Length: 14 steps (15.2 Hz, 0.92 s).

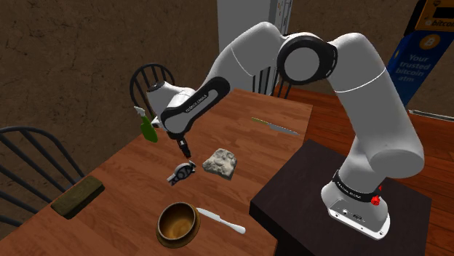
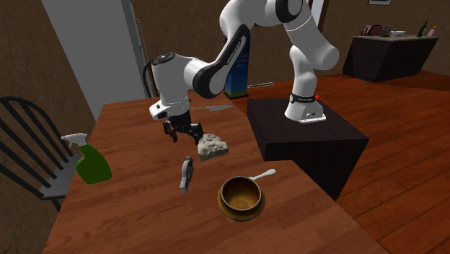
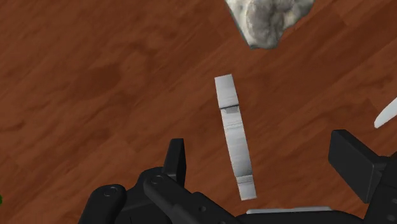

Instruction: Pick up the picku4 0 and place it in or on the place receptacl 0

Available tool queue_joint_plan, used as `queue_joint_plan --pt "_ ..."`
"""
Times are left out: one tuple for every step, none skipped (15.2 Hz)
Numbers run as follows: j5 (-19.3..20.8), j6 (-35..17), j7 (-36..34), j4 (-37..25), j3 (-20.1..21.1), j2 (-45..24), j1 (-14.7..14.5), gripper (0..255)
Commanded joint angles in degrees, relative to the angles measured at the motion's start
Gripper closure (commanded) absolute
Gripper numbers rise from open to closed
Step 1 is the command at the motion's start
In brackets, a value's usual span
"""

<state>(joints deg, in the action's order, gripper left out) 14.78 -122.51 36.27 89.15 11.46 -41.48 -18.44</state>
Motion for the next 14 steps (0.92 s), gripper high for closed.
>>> queue_joint_plan --pt "1.20 0.62 1.40 -4.42 0.05 -4.46 -1.40 0" --pt "1.75 0.94 2.08 -6.47 0.08 -6.54 -2.12 0" --pt "2.27 1.29 2.80 -8.59 0.09 -8.65 -2.86 0" --pt "2.77 1.67 3.54 -10.79 0.10 -10.77 -3.61 0" --pt "3.17 2.03 4.17 -12.64 0.12 -12.54 -4.23 0" --pt "3.24 1.53 4.13 -12.56 0.01 -12.95 -4.23 0" --pt "3.33 1.05 4.08 -12.50 -0.07 -13.37 -4.23 0" --pt "3.42 0.57 4.03 -12.45 -0.16 -13.79 -4.22 0" --pt "3.51 0.10 3.99 -12.41 -0.25 -14.23 -4.21 0" --pt "3.60 -0.37 3.94 -12.40 -0.34 -14.67 -4.21 0" --pt "3.69 -0.83 3.90 -12.40 -0.43 -15.13 -4.21 0" --pt "3.78 -1.28 3.86 -12.41 -0.52 -15.59 -4.20 0" --pt "3.83 -1.54 3.83 -12.40 -0.58 -15.85 -4.20 0" --pt "3.83 -1.54 3.83 -12.42 -0.58 -15.86 -4.20 0"
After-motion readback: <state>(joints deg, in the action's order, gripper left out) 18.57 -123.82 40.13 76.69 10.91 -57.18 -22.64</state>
